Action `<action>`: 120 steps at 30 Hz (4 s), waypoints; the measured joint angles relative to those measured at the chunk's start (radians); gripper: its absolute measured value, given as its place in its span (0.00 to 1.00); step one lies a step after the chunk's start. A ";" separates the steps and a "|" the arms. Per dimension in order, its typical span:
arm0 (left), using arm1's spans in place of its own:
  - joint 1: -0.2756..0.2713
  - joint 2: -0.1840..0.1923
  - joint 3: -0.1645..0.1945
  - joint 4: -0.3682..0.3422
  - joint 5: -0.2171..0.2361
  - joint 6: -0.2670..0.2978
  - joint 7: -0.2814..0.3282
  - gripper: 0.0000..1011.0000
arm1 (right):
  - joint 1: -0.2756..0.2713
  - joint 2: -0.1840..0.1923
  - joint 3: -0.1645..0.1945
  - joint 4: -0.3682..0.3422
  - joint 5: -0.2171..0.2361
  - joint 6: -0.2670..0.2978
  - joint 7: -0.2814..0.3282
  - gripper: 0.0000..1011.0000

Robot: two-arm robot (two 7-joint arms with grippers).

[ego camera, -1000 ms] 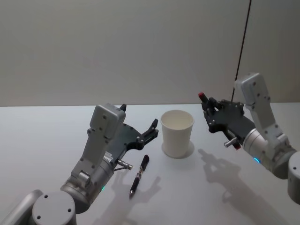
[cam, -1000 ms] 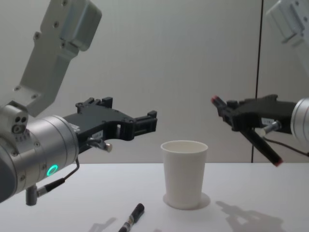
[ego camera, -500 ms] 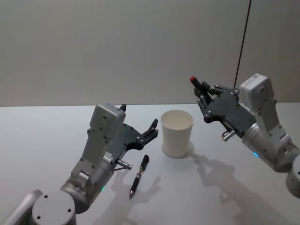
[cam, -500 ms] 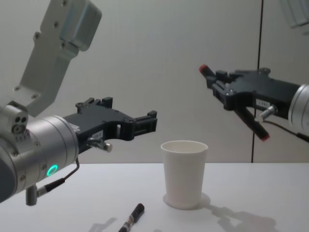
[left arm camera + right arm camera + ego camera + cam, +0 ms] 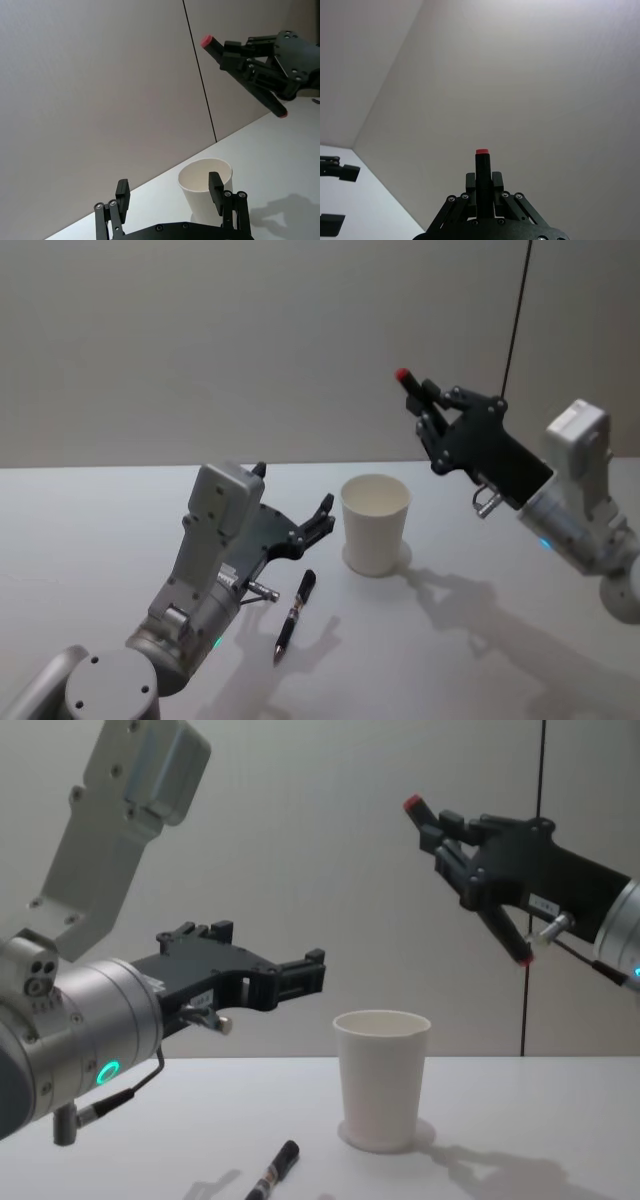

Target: Place the pen into the pen holder.

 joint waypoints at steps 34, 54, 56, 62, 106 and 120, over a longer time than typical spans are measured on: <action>0.000 0.000 0.000 0.000 0.000 0.000 0.000 0.99 | 0.450 -0.116 0.085 0.912 0.656 -0.370 0.787 0.17; 0.000 0.000 0.000 0.000 0.000 0.000 0.000 0.99 | 0.469 -0.149 0.010 0.960 0.588 -0.395 0.614 0.17; 0.000 0.000 0.000 0.000 0.000 0.000 0.000 0.99 | 0.460 -0.148 0.000 0.939 0.571 -0.386 0.585 0.17; 0.000 0.000 0.000 0.000 0.000 0.000 0.000 0.99 | 0.415 -0.133 -0.025 0.843 0.518 -0.321 0.494 0.17; 0.000 0.000 0.000 0.000 0.000 0.000 0.000 0.99 | 0.421 -0.182 -0.116 0.848 0.403 -0.164 0.273 0.17; 0.000 0.000 0.000 0.000 0.000 0.000 0.000 0.99 | 0.476 -0.214 -0.113 0.964 0.393 -0.234 0.286 0.17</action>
